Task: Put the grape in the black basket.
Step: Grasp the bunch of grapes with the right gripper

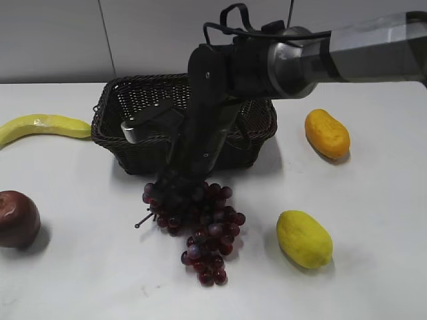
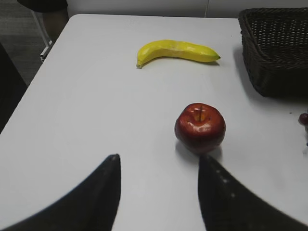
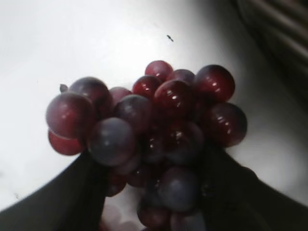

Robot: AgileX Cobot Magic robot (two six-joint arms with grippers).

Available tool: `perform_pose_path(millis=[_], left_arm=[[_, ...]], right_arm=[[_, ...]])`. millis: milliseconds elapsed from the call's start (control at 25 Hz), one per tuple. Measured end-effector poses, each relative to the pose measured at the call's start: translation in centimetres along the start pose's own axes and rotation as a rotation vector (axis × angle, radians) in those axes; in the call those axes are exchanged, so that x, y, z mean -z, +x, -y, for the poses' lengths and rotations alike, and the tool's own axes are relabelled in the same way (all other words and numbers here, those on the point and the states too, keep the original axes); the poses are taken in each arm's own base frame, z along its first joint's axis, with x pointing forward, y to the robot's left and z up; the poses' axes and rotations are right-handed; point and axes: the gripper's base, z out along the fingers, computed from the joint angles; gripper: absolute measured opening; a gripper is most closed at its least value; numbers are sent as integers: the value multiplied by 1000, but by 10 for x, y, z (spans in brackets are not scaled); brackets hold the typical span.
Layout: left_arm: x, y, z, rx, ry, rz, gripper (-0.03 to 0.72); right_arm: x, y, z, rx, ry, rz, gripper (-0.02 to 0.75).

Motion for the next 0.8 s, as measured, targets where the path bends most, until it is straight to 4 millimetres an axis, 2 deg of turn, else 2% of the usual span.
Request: perform_pose_path(millis=[120,200,320,400,800], left_arm=[[0,0,0,0,0,0,489],[0,0,0,0,0,0,489],[0,0,0,0,0,0,489],[0,0,0,0,0,0,489],[0,0,0,0,0,0,489]], right_arm=[[-1,3,-2,-5,-24,-44,120],[-1,4,-3,-6,-44,-75,49],[6,2,-6,3,-62,-104,35],[18,-3,-9,12,-70,-99,31],[116,-29,-33,80,-102,42,26]])
